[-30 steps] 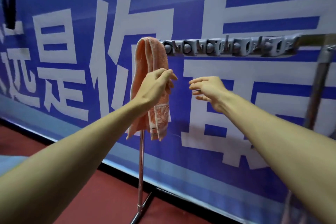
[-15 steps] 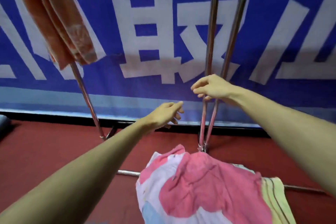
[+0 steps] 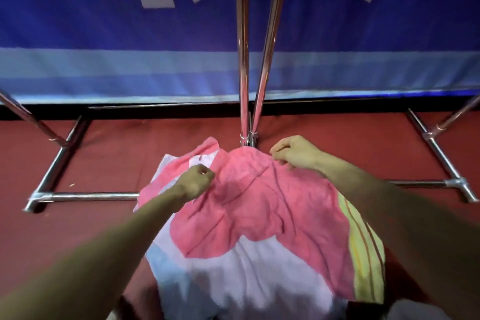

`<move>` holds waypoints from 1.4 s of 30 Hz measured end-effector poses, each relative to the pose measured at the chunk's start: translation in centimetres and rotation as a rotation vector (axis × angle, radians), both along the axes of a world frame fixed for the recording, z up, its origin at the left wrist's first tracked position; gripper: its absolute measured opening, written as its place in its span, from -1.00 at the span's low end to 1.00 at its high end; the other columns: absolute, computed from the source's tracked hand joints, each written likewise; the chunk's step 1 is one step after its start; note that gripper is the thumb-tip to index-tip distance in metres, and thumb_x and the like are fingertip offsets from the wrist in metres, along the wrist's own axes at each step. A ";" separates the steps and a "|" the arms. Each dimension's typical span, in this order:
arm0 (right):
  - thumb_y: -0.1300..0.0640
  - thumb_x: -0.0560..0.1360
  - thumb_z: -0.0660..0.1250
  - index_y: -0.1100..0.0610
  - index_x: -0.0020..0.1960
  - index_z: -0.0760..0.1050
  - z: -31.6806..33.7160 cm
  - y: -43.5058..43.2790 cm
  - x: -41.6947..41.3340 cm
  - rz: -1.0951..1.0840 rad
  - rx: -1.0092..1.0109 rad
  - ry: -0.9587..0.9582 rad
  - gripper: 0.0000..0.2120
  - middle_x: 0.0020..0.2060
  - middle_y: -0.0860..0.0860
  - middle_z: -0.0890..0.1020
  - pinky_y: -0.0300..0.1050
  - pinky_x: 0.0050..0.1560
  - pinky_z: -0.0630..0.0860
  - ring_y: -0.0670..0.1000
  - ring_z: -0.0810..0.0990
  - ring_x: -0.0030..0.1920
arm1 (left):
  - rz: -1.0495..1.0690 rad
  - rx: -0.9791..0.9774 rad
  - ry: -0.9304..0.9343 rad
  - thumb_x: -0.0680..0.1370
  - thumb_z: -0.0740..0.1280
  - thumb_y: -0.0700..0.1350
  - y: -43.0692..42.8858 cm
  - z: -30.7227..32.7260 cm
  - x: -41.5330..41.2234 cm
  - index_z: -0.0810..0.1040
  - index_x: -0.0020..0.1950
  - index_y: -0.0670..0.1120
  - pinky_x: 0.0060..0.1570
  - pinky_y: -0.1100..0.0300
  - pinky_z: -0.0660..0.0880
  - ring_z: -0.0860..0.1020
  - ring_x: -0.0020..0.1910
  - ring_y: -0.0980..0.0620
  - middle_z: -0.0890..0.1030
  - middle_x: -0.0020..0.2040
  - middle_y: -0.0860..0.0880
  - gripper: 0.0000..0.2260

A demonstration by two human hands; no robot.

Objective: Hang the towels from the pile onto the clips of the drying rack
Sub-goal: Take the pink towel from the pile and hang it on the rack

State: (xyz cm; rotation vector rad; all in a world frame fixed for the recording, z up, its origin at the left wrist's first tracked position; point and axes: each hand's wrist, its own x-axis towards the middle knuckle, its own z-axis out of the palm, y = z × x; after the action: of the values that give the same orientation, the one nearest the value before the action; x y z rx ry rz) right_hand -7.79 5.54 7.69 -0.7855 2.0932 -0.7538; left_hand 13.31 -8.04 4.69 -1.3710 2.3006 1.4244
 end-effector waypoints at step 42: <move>0.05 0.62 0.17 0.07 -0.16 0.36 15.7 0.8 6.3 0.452 -0.272 0.692 -0.80 -0.25 0.00 0.51 -0.12 -0.14 0.27 0.07 0.42 -0.20 | -0.277 -0.032 0.450 0.55 0.32 0.02 1.4 20.6 5.8 0.50 -0.26 -0.18 -0.17 0.22 0.32 0.41 -0.24 0.08 0.47 -0.29 -0.03 -0.69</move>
State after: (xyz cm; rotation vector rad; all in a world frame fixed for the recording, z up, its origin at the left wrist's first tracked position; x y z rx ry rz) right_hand -1.51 6.38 23.36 -1.8021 2.2687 -0.5609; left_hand 19.13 -6.66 25.25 -0.7469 2.6525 1.7419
